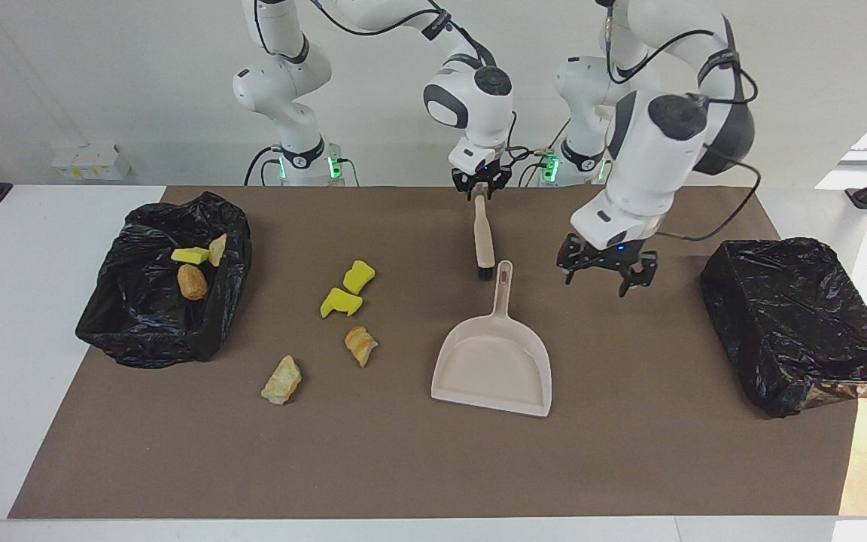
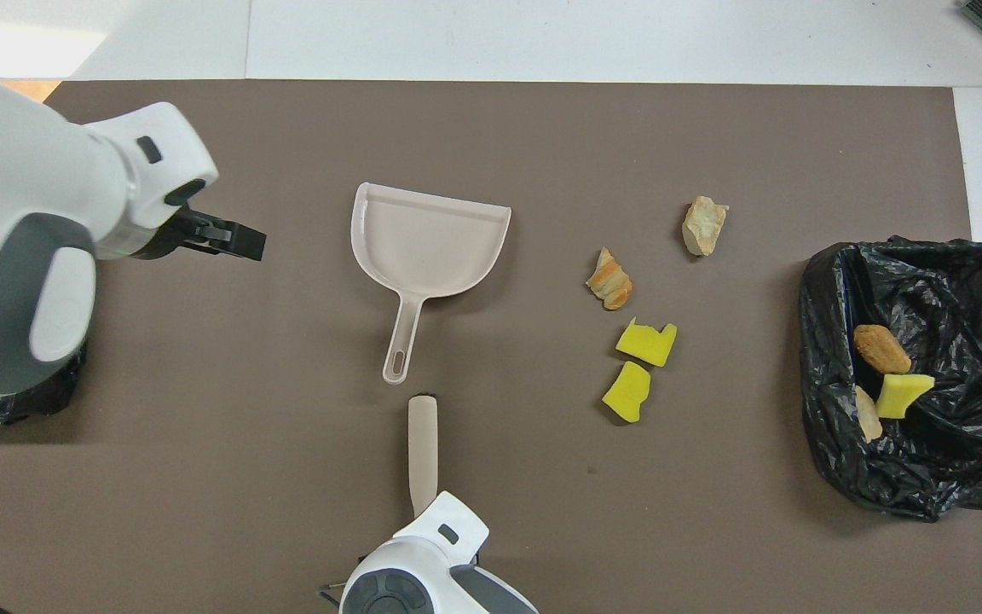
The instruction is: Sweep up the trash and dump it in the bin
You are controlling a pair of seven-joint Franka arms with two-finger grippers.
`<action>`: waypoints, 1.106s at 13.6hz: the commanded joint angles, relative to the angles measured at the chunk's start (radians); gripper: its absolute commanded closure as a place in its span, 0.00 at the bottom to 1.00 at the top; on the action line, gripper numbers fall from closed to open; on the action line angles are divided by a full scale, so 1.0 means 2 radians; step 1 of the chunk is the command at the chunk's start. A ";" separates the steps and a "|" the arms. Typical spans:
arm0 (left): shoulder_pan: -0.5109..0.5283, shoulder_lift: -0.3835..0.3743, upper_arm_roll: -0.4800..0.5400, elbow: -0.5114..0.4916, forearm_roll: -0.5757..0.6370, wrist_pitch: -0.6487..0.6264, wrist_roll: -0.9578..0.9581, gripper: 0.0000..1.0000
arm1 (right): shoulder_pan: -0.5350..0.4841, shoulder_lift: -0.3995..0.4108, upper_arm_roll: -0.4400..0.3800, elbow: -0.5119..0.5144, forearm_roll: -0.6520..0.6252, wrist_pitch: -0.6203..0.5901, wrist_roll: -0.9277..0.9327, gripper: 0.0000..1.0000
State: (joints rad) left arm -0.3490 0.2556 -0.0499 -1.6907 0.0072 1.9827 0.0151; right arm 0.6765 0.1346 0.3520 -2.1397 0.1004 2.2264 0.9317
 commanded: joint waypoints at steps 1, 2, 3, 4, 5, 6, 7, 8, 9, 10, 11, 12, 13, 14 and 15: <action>-0.031 0.000 0.007 -0.037 0.001 0.029 -0.004 0.00 | -0.002 -0.011 -0.002 -0.015 0.020 0.017 -0.011 0.57; -0.039 -0.002 0.007 -0.053 0.001 0.033 -0.004 0.00 | -0.002 -0.011 -0.002 -0.015 0.021 0.017 -0.011 0.67; -0.055 -0.001 0.007 -0.063 0.001 0.038 -0.005 0.00 | -0.003 -0.011 -0.002 -0.015 0.021 0.017 -0.013 0.83; -0.060 -0.003 0.007 -0.083 -0.001 0.048 -0.012 0.03 | -0.002 -0.011 -0.001 -0.015 0.021 0.015 -0.019 0.94; -0.066 -0.013 0.007 -0.105 -0.001 0.069 -0.024 0.13 | -0.006 -0.009 -0.002 -0.014 0.022 0.011 -0.024 0.99; -0.069 -0.017 0.007 -0.116 -0.002 0.085 -0.033 0.13 | -0.006 -0.009 -0.002 -0.013 0.021 0.007 -0.028 1.00; -0.071 -0.019 0.006 -0.124 -0.002 0.092 -0.038 0.13 | -0.005 -0.010 -0.002 -0.012 0.021 0.004 -0.026 1.00; -0.074 -0.021 0.005 -0.125 -0.005 0.095 -0.042 0.13 | -0.005 -0.013 -0.002 -0.012 0.022 -0.002 -0.026 1.00; -0.081 -0.021 0.006 -0.126 -0.013 0.096 -0.048 0.17 | -0.005 -0.020 -0.003 -0.011 0.021 -0.019 -0.028 1.00; -0.081 -0.021 0.005 -0.126 -0.016 0.096 -0.049 0.22 | -0.008 -0.034 -0.004 -0.012 0.020 -0.041 -0.043 1.00; -0.082 -0.022 0.005 -0.126 -0.017 0.095 -0.053 0.22 | -0.021 -0.053 -0.005 -0.012 0.020 -0.069 -0.071 1.00; -0.082 -0.021 0.005 -0.126 -0.017 0.096 -0.061 0.22 | -0.043 -0.076 -0.004 -0.014 0.020 -0.102 -0.096 1.00; -0.082 -0.020 0.006 -0.120 -0.017 0.096 -0.064 0.21 | -0.062 -0.101 -0.004 -0.015 0.020 -0.133 -0.118 1.00; -0.081 -0.017 0.006 -0.116 -0.025 0.100 -0.064 0.13 | -0.085 -0.125 -0.004 -0.019 0.021 -0.157 -0.135 1.00; -0.082 -0.020 0.006 -0.126 -0.033 0.123 -0.064 0.12 | -0.102 -0.140 -0.004 -0.027 0.021 -0.169 -0.139 1.00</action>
State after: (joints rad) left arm -0.4963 0.2439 -0.0528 -1.8978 -0.0307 2.1667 -0.0994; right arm 0.5437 -0.0409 0.3392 -2.1441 0.1116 1.9367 0.7201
